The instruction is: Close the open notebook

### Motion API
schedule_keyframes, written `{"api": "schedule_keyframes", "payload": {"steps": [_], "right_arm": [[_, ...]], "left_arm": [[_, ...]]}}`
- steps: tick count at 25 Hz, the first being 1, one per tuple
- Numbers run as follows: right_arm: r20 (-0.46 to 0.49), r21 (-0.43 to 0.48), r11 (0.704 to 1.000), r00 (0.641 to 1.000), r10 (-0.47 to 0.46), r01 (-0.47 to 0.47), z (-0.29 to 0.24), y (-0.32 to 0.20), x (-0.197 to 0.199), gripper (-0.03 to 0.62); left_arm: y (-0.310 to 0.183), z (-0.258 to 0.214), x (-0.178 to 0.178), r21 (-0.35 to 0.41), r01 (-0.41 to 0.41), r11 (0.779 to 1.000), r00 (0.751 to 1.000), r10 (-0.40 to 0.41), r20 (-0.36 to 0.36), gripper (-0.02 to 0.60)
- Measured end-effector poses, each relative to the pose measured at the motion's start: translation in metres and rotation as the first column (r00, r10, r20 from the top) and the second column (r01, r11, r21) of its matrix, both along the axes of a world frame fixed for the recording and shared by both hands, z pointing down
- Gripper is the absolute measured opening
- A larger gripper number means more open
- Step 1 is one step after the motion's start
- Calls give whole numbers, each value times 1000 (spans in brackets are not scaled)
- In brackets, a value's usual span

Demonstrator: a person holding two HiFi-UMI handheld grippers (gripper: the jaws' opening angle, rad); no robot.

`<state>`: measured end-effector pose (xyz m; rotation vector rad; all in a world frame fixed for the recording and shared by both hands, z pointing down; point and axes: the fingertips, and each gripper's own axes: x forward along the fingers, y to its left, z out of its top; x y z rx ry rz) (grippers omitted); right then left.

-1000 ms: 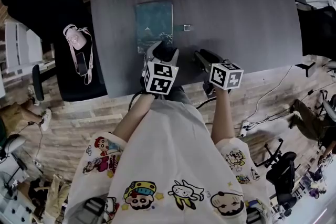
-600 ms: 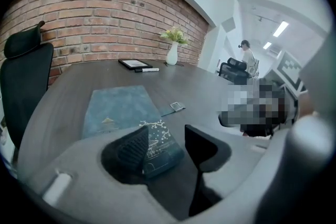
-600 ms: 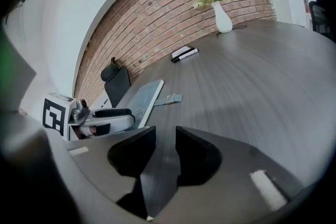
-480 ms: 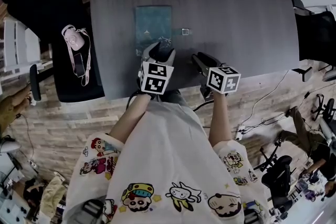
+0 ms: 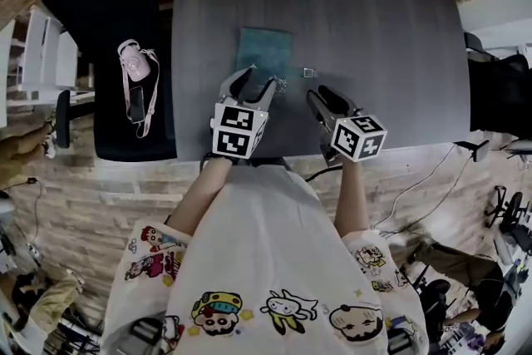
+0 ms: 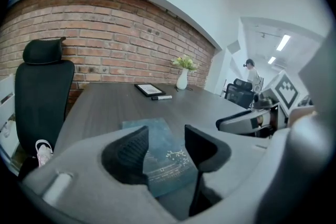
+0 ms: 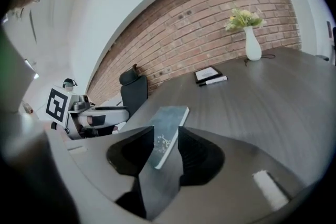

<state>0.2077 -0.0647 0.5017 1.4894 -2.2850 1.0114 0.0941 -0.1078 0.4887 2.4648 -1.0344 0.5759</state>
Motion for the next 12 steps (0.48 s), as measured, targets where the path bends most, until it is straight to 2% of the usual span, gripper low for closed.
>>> {"api": "schedule_keyframes", "payload": {"steps": [6, 12], "right_arm": [[-44, 186, 980, 997, -67, 74, -59, -28, -23, 158], [-118, 347, 925, 986, -119, 153, -117, -47, -50, 150]], "left_arm": [[-12, -47, -35, 77, 72, 994, 996, -68, -55, 210], [-15, -86, -74, 122, 132, 984, 985, -117, -125, 198]]}}
